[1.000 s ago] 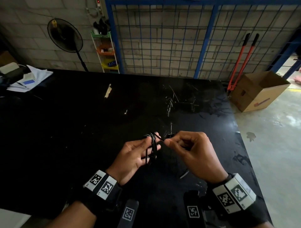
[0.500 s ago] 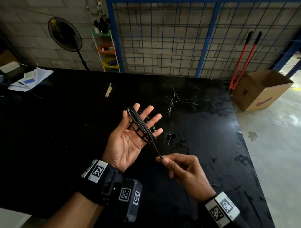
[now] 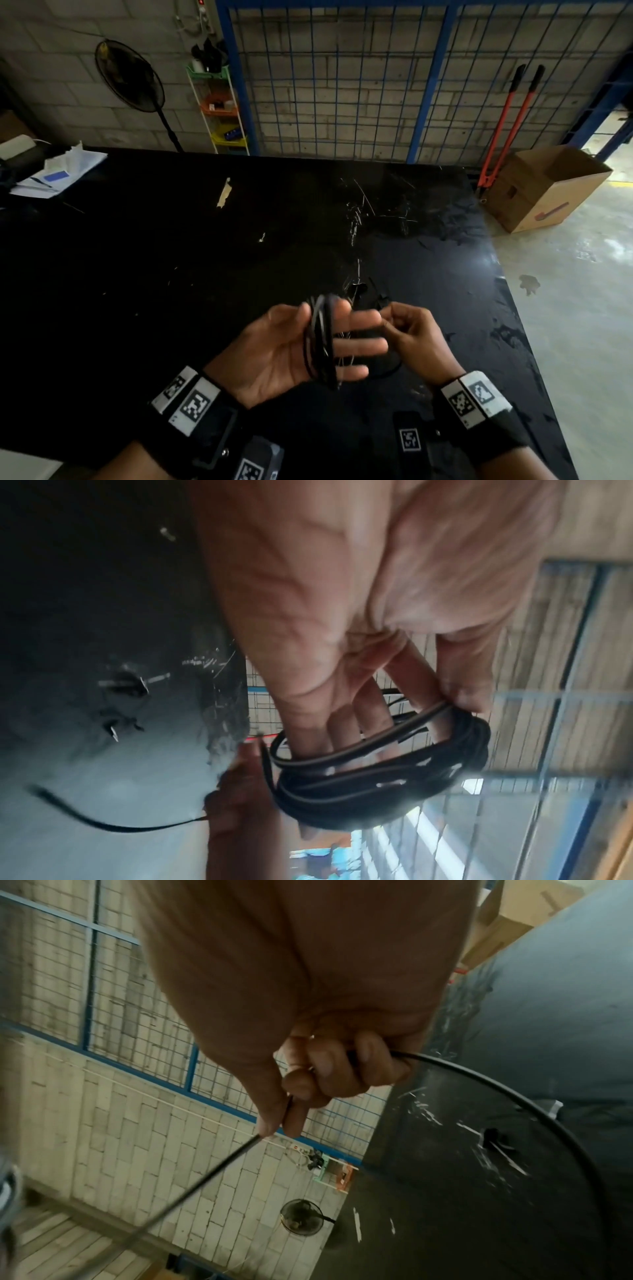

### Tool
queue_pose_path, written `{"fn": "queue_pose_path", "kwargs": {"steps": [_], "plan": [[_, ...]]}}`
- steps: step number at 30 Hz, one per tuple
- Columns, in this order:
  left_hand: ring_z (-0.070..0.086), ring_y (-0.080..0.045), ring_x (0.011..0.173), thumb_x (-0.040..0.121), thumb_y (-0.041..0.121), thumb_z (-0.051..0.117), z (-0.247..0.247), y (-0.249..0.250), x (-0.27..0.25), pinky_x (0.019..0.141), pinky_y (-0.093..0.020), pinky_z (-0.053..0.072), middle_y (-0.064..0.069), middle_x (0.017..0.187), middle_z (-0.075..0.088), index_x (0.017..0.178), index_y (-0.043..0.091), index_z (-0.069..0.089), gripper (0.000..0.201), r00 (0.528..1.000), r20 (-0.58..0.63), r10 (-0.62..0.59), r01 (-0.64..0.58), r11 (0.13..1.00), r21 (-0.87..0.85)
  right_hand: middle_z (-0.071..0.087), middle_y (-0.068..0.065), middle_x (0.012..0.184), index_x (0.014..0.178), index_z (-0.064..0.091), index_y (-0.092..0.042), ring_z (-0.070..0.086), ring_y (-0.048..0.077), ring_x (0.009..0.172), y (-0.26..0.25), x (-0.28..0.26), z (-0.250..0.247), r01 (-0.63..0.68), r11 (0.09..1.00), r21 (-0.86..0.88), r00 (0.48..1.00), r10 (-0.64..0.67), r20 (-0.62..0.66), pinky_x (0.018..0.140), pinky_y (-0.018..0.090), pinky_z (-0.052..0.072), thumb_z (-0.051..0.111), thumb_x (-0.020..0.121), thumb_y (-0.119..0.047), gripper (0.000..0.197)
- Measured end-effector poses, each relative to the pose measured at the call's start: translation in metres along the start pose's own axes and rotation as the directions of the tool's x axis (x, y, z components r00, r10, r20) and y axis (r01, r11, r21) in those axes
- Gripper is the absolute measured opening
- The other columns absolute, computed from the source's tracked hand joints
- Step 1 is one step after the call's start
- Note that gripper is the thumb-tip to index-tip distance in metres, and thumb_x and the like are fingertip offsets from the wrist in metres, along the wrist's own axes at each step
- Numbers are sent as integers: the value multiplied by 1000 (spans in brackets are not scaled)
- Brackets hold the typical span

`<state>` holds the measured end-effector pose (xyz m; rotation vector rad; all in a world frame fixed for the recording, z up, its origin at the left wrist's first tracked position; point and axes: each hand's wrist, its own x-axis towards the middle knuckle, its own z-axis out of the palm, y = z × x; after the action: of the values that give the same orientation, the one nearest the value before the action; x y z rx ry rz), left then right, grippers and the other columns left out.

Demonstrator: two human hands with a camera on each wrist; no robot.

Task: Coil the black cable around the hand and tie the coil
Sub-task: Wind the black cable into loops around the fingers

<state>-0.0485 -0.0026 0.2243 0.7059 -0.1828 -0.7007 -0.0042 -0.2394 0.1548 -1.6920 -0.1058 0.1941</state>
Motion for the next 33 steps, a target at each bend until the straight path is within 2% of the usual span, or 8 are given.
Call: {"fn": "queue_pose_path", "kwargs": {"steps": [3,8,11,14,18,25,29,33], "plan": [[41,-56,143,103,26,58,-8,-12,-3,117,-65,32,-32,156,44,138,-6,57,48,994,-86,-74,88,981,174,65,3,60,75,74,-10,52,16,56,-19,13,-9,42,997,-62,999,-42,-8,55,29,40,83,71,-54,45],[59,-31,136,94,30,64,-11,-22,1,112,-47,48,-15,145,63,128,-13,63,55,970,-242,-39,137,905,402,77,8,68,72,77,-16,65,10,58,-61,14,-6,150,956,-252,987,-129,97,60,25,51,86,80,-32,20],[61,-31,121,92,37,73,-12,-21,8,110,-47,43,-30,127,64,120,-25,58,70,944,-325,59,108,874,474,78,-1,67,72,78,-19,72,13,59,-78,6,4,226,919,-323,973,-201,111,61,31,59,85,82,-29,16],[30,-35,107,90,50,76,-18,-20,14,91,-50,32,-20,111,41,116,-21,58,77,909,-389,149,57,880,471,72,-13,58,78,80,-23,67,6,53,-81,0,15,274,899,-342,962,-255,102,58,27,56,81,87,-25,9],[66,-29,113,96,35,66,-23,-12,21,101,-42,50,-10,119,72,123,-17,61,59,860,-441,255,-30,889,456,61,-30,54,82,82,-16,59,-4,51,-76,-5,26,341,887,-311,937,-348,34,57,4,40,79,89,-15,8],[63,-26,132,93,35,59,-38,-3,20,113,-56,44,-3,142,68,128,14,73,43,782,-556,283,-105,938,329,69,-31,65,102,84,-15,65,-9,59,-59,-25,43,320,935,-153,947,-313,71,59,3,45,76,91,-9,14],[60,-29,136,96,39,54,-41,4,19,115,-55,42,-6,146,64,138,16,63,49,774,-572,271,-185,961,205,60,-9,51,102,85,-27,49,4,51,-42,-32,48,162,987,11,983,-163,82,51,17,39,75,91,-16,18],[58,-34,137,101,41,47,-44,10,18,116,-59,39,-10,149,60,145,16,55,51,788,-548,281,-297,953,61,69,11,66,104,84,-30,55,10,57,-28,-34,50,36,995,97,990,-49,133,55,20,43,74,91,-21,18]]}}
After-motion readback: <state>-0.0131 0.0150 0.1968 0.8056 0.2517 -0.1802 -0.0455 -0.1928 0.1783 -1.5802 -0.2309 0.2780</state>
